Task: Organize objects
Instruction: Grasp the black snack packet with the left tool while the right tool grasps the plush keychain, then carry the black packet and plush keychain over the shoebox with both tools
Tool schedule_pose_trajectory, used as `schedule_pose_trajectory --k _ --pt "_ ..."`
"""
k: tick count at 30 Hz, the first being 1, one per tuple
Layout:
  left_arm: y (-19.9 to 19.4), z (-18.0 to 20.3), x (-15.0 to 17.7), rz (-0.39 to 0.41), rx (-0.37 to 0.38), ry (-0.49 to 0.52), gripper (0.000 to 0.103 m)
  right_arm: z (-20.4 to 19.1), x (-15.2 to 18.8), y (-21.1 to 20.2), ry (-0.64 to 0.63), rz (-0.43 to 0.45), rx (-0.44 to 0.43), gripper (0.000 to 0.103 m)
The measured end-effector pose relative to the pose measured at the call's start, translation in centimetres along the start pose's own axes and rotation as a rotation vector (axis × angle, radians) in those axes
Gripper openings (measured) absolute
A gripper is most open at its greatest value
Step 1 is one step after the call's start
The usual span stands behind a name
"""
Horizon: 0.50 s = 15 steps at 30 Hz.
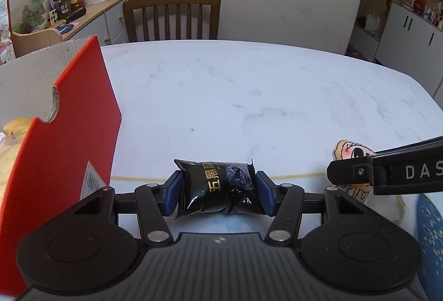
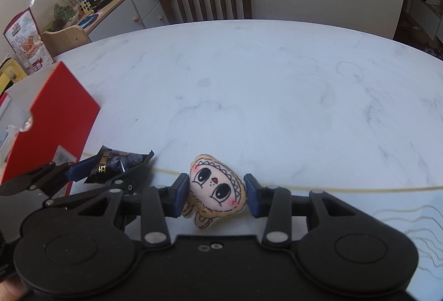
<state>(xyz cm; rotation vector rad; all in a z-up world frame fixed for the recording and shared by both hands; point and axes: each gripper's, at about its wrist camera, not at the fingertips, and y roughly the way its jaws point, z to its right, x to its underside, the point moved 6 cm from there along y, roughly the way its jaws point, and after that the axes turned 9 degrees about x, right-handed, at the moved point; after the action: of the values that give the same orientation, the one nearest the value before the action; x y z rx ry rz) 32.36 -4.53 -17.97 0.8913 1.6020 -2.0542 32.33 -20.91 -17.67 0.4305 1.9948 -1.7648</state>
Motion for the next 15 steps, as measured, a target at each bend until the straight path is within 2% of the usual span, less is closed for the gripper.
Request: schedule_pose_trajectory --k 15 --pt "-7.9 1.4 1.4 0.005 0.087 0.02 0.055 -1.7 2.7 -7.3 -0.011 0.022 -0.051 0.042"
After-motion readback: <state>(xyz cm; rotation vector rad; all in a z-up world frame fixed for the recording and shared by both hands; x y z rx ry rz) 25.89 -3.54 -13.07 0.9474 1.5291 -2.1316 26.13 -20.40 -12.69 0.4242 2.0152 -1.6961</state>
